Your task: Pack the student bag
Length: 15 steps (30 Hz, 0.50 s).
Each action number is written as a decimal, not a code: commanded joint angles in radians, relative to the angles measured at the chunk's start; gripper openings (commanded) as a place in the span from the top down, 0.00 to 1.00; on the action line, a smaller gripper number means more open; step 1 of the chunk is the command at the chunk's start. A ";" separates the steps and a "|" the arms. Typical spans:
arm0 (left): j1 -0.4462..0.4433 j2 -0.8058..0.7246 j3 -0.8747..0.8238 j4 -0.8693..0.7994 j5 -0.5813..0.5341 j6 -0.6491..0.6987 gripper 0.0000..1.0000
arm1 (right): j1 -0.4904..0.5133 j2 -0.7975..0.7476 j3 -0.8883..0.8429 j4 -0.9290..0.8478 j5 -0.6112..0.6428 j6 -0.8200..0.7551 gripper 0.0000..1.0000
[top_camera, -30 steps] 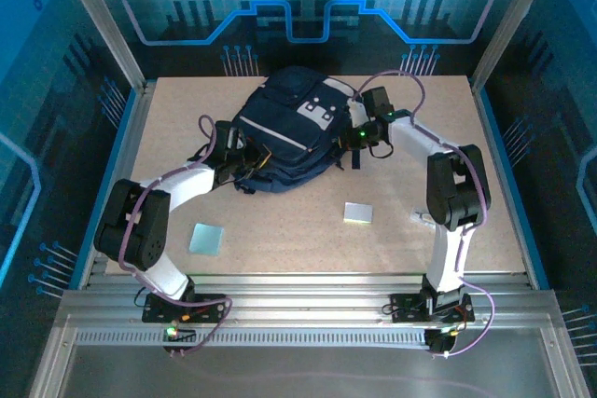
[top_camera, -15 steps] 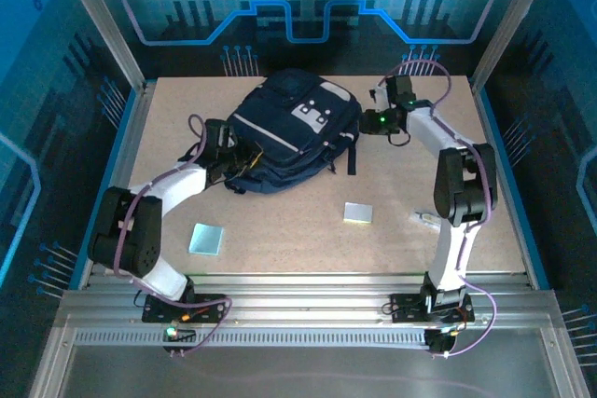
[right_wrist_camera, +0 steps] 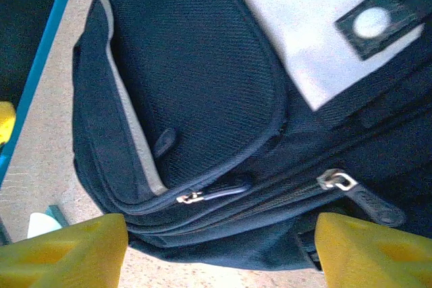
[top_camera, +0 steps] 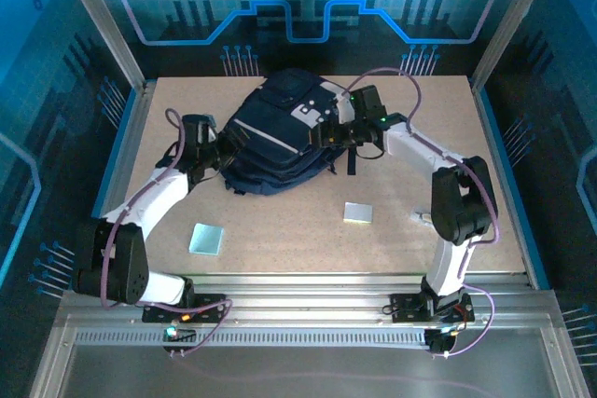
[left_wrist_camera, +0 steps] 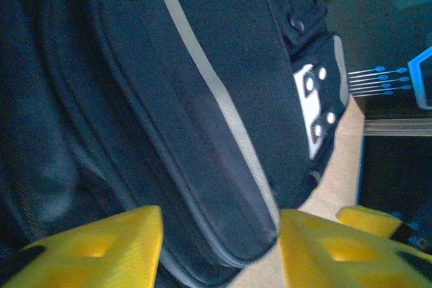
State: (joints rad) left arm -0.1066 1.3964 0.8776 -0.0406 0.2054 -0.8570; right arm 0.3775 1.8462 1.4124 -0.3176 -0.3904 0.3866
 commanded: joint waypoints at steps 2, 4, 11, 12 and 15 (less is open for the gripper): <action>0.020 0.016 -0.059 0.016 -0.017 0.050 0.59 | 0.031 0.051 0.007 0.081 -0.039 0.064 0.26; 0.019 0.035 -0.071 0.022 -0.016 0.053 0.58 | 0.042 0.071 0.012 0.105 -0.036 0.085 0.26; 0.019 0.151 -0.110 0.094 0.036 0.056 0.67 | 0.082 0.141 -0.006 0.176 0.000 0.156 0.25; 0.018 0.170 -0.110 0.107 0.052 0.053 0.71 | 0.086 0.145 -0.014 0.194 -0.008 0.166 0.25; 0.008 0.241 -0.105 0.151 0.095 0.049 0.80 | 0.111 0.162 -0.020 0.225 -0.041 0.190 0.25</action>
State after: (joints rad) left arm -0.0879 1.5864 0.7811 0.0483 0.2337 -0.8219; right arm 0.4549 1.9888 1.4021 -0.1616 -0.3962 0.5297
